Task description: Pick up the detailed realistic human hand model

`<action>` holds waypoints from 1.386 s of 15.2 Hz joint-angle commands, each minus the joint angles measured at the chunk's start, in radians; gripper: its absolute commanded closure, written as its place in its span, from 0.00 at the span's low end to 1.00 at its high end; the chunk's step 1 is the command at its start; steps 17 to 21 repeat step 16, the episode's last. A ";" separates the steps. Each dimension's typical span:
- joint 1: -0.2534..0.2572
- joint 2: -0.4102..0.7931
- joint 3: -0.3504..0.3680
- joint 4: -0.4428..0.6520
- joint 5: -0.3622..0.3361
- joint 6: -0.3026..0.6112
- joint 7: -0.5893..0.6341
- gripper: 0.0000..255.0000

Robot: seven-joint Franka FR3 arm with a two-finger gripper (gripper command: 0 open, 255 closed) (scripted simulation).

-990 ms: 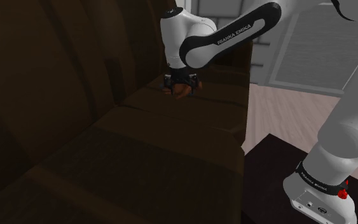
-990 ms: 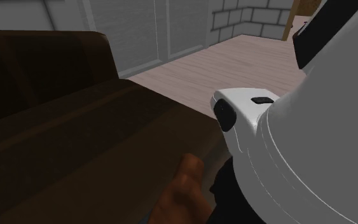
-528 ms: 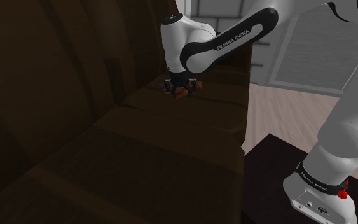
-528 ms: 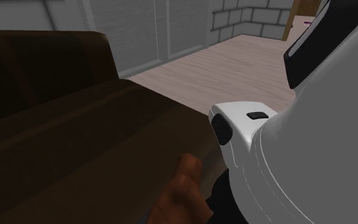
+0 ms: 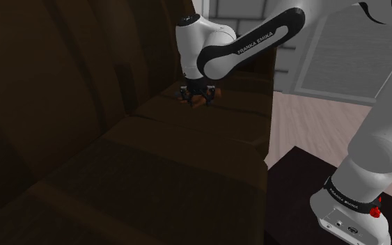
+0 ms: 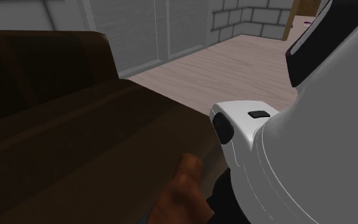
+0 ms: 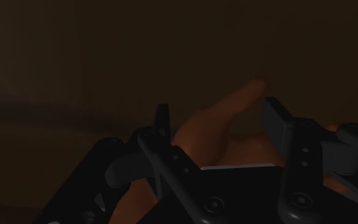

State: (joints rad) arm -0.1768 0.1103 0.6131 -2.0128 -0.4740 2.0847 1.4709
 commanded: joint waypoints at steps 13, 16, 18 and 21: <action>-0.005 -0.064 0.007 0.110 0.074 -0.144 -0.089 1.00; -0.005 -0.067 0.007 0.121 0.078 -0.157 -0.096 1.00; -0.005 -0.067 0.007 0.121 0.078 -0.157 -0.096 1.00; -0.005 -0.067 0.007 0.121 0.078 -0.157 -0.096 1.00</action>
